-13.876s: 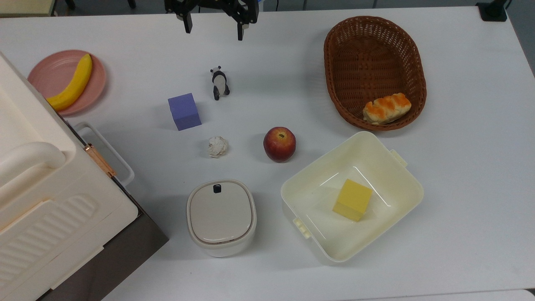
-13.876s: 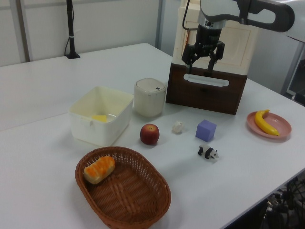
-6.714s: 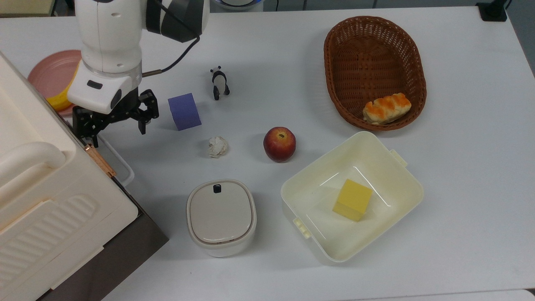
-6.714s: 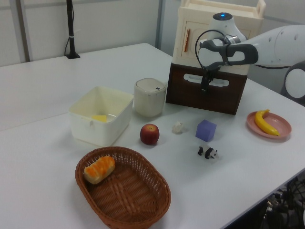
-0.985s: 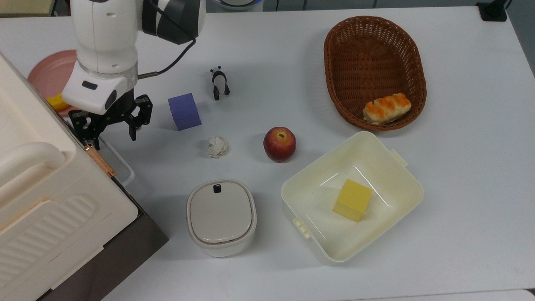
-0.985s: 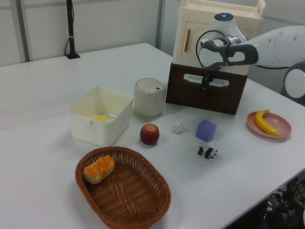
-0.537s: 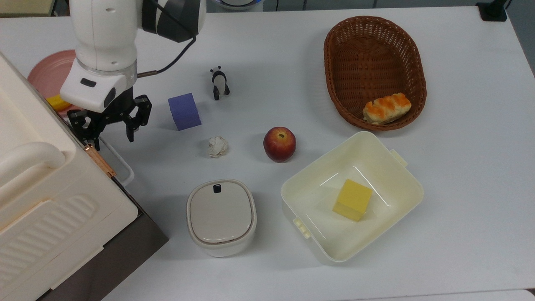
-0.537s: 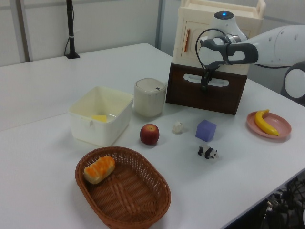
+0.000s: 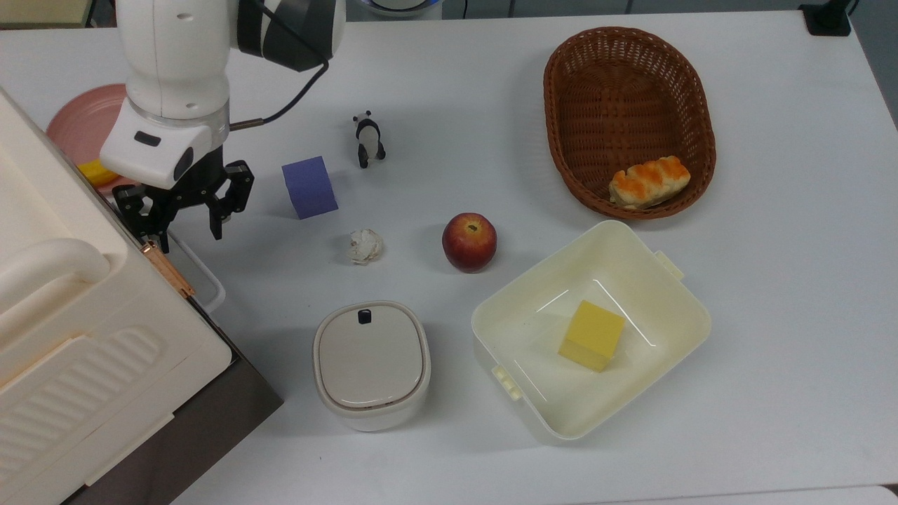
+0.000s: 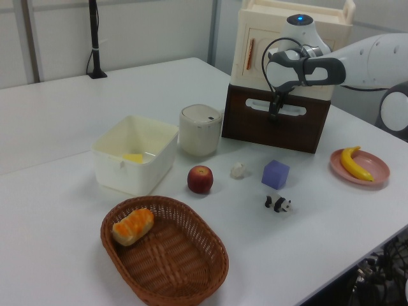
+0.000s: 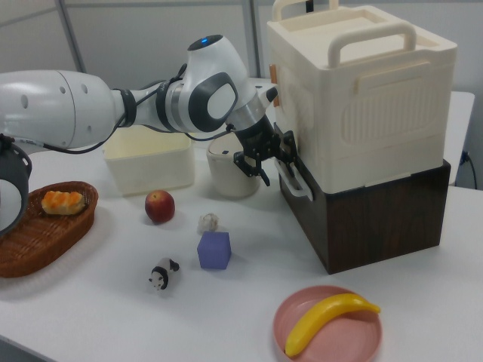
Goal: Slide open the drawer
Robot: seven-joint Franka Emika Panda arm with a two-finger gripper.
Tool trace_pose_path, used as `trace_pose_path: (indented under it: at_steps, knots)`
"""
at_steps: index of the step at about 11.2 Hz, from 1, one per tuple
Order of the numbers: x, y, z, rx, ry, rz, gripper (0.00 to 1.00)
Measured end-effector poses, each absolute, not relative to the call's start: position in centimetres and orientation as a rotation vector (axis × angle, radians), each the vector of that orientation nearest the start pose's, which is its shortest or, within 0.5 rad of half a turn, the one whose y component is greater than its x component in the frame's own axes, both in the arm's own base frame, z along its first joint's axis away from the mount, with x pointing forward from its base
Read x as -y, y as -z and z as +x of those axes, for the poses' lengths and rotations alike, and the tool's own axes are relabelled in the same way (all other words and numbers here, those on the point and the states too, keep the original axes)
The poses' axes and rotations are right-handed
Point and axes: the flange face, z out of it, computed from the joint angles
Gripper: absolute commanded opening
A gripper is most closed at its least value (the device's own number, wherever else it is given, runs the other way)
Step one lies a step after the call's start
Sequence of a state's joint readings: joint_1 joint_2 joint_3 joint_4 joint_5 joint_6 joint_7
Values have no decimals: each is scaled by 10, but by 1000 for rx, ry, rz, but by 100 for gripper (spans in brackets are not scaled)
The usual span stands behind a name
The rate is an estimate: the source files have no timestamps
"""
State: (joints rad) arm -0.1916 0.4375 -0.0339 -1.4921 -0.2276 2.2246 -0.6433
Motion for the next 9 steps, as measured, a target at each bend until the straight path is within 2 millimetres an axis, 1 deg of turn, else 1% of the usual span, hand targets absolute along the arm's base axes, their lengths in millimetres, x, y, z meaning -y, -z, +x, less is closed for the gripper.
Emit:
trace_pose_path:
  at_steps: [2, 5, 6, 7, 9]
  knots:
    - [163, -450, 694, 924, 298, -3328, 58]
    - [163, -449, 694, 937, 288, -3334, 50]
    - [163, -448, 694, 937, 287, -3334, 49]
    - [163, -448, 694, 937, 287, -3334, 45]
    - [163, -448, 694, 937, 287, -3334, 44]
